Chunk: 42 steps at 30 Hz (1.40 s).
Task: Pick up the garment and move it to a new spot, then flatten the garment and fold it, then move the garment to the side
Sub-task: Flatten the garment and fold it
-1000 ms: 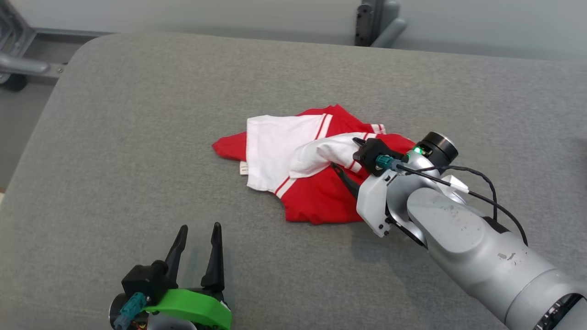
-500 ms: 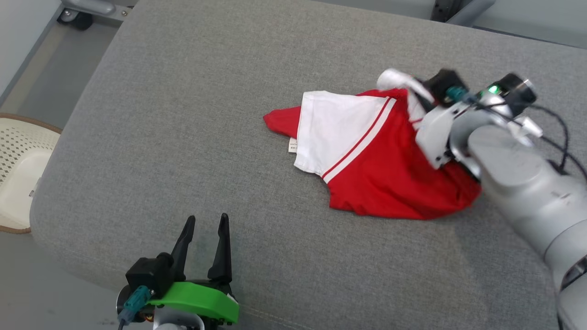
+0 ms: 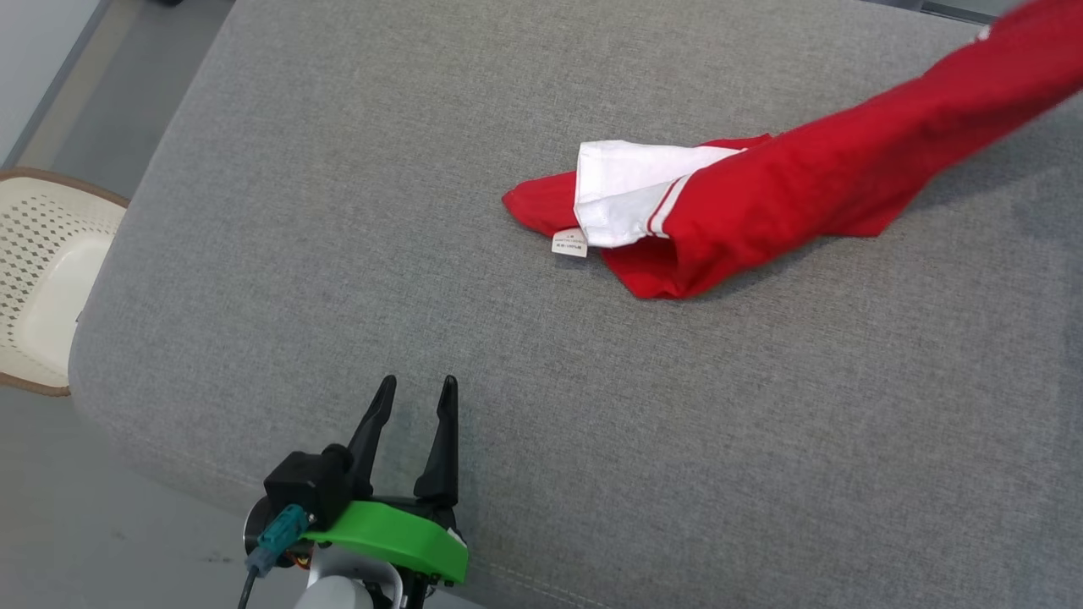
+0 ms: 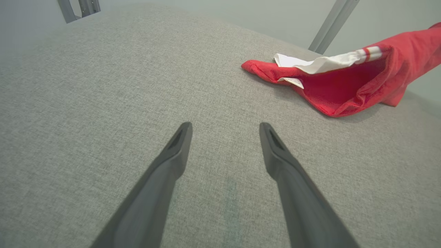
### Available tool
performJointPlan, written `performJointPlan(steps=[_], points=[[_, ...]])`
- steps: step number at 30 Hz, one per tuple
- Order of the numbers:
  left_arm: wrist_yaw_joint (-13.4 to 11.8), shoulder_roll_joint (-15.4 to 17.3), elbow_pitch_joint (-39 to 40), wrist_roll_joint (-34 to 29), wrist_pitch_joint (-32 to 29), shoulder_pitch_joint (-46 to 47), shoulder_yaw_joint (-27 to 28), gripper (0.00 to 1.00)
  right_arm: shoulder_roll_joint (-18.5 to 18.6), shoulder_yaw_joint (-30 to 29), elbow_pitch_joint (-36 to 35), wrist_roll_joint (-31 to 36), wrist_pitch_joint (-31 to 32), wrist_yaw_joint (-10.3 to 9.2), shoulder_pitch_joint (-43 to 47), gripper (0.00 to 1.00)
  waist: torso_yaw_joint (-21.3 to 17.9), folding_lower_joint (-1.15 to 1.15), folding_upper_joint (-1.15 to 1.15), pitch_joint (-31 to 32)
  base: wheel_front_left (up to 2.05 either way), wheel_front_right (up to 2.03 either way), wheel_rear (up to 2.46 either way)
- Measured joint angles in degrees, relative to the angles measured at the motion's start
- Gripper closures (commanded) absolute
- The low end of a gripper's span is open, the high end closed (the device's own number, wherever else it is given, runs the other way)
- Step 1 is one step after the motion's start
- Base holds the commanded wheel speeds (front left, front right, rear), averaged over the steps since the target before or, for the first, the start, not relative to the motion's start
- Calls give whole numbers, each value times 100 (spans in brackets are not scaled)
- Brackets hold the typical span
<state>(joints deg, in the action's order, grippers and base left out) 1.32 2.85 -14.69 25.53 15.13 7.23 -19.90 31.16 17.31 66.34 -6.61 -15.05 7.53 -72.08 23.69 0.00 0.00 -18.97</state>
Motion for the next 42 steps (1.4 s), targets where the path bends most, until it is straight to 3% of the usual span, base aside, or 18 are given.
performJointPlan(steps=[3, 8, 12, 18, 22, 25, 32, 42], points=[[-16, -3, -41, -1, 0, -8, -3, 0, -4, -575, 405, 383, 0, 0, 395, 0, -43, 0, 0, 17, 0, 0, 0], [-15, -3, -79, -44, 0, -16, 67, 0, -103, -1889, 271, 544, -1, 0, 1288, 0, -249, 0, 0, 114, 0, 0, 0], [-9, -4, -127, -108, 0, -42, 186, 0, -622, -2649, -457, 712, -2, 0, 2330, 0, -458, 0, 0, 290, 0, 0, 0], [8, -5, -221, -277, 0, -226, 419, 0, -1557, -2749, -1660, 818, -1, 0, 3542, 0, -737, 0, 0, 668, 0, 0, 0], [25, -4, -237, -341, 0, -401, 521, 0, -2193, -2089, -2472, 524, 0, -1, 4339, 0, -941, 0, 0, 986, 0, 0, 0], [64, -3, -240, -347, 0, -416, 510, 0, -2436, -1341, -2787, 356, -1, 0, 4535, 0, -1043, 0, 0, 1112, 0, 0, 0], [74, -4, -240, -250, 0, -359, 276, 0, -2495, 457, -2725, 110, 25, -1, 3952, 0, -928, 0, 0, 1128, 0, 0, 0], [10, 0, -267, 9, 1, -344, 107, 0, -2292, 3069, -1948, -245, 364, 0, 2955, 0, -249, 0, 0, 910, 0, 0, 0]])
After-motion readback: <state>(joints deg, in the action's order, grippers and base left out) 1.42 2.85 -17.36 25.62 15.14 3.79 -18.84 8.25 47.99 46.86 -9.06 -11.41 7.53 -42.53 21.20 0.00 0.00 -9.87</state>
